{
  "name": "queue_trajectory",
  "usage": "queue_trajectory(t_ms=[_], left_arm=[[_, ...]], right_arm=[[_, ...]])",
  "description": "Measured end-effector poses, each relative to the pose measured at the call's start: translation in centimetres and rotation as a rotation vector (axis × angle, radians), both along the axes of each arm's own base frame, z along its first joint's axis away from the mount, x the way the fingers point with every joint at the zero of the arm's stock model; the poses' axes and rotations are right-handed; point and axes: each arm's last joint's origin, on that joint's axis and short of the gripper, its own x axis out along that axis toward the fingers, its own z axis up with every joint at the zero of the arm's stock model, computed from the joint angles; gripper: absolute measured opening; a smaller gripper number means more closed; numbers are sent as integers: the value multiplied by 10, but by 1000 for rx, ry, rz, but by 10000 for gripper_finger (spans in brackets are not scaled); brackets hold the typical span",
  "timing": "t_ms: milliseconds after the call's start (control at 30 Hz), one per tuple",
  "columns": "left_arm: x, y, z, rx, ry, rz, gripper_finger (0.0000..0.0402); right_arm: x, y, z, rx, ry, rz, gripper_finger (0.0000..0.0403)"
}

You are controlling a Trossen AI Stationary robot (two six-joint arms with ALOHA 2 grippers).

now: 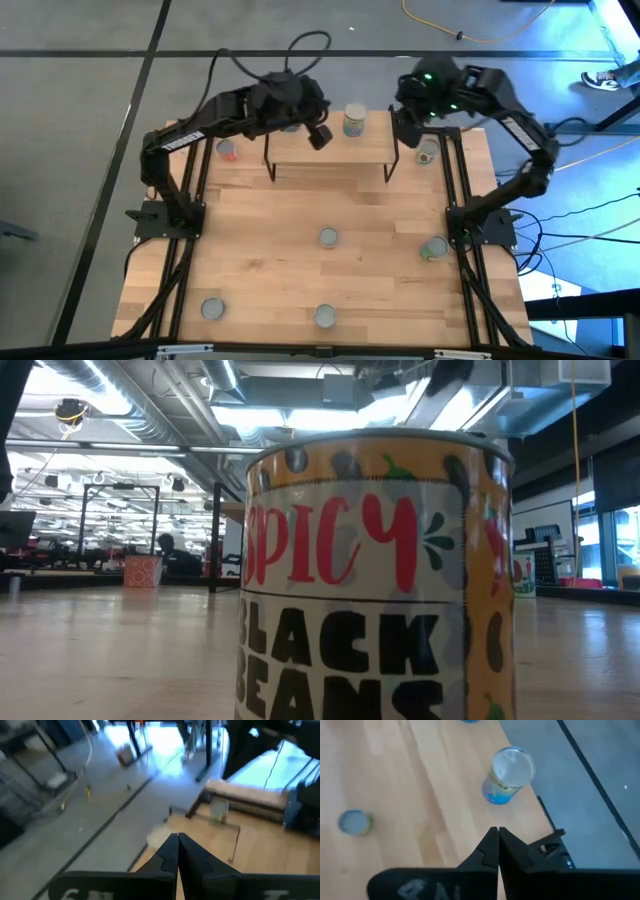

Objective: Pick and place cans onto a shelf
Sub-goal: Put the canned cherries on the shelf

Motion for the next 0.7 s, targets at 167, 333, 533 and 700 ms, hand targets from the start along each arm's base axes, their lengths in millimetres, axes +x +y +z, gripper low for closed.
queue_trajectory(t_ms=[167, 333, 533, 700], left_arm=[[-8, -1, -8, -58, 81, 35, 0], [-10, -3, -10, -98, 98, 0, 0], [-22, -8, 0, -109, 62, -28, 0], [-28, -11, 5, -101, 42, -11, 0]], right_arm=[[21, -32, -19, 71, 13, 17, 5], [38, -64, -49, 172, 72, 13, 5], [51, -97, -82, 195, 173, -36, 5], [60, -116, -99, 186, 180, -42, 5]])
